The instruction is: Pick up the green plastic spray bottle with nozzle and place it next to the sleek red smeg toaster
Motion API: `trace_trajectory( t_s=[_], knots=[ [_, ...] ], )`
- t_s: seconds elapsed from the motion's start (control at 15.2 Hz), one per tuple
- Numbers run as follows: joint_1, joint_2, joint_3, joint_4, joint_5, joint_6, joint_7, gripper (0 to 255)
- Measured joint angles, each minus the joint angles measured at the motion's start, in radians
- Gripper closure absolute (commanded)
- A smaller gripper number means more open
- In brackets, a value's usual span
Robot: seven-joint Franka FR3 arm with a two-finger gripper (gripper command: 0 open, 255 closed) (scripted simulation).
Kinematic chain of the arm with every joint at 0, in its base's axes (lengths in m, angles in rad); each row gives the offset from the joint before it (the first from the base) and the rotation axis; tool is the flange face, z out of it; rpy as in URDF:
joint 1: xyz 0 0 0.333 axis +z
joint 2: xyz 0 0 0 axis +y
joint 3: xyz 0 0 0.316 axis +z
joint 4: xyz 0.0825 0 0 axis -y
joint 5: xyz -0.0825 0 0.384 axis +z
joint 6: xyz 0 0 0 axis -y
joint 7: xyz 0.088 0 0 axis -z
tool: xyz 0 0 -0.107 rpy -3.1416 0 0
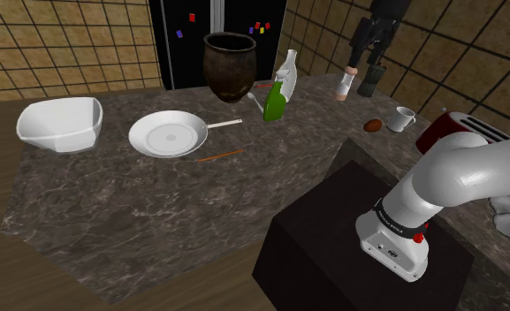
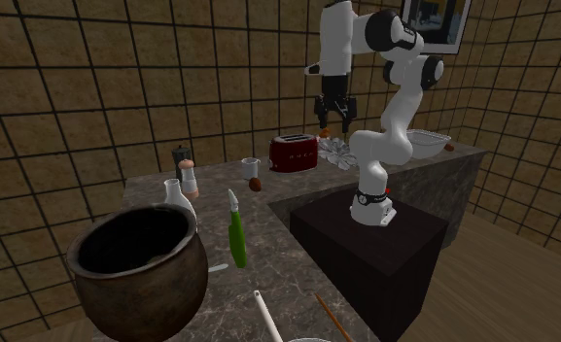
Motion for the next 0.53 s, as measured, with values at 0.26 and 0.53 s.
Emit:
trace_trajectory(
  t_s=[0.26,0.53],
  knots=[
    [0.012,-0.005,-0.063,-0.05,-0.026,0.067,-0.112,0],
    [0.038,0.003,-0.183,-0.133,-0.065,0.201,-0.324,0]
  ],
)
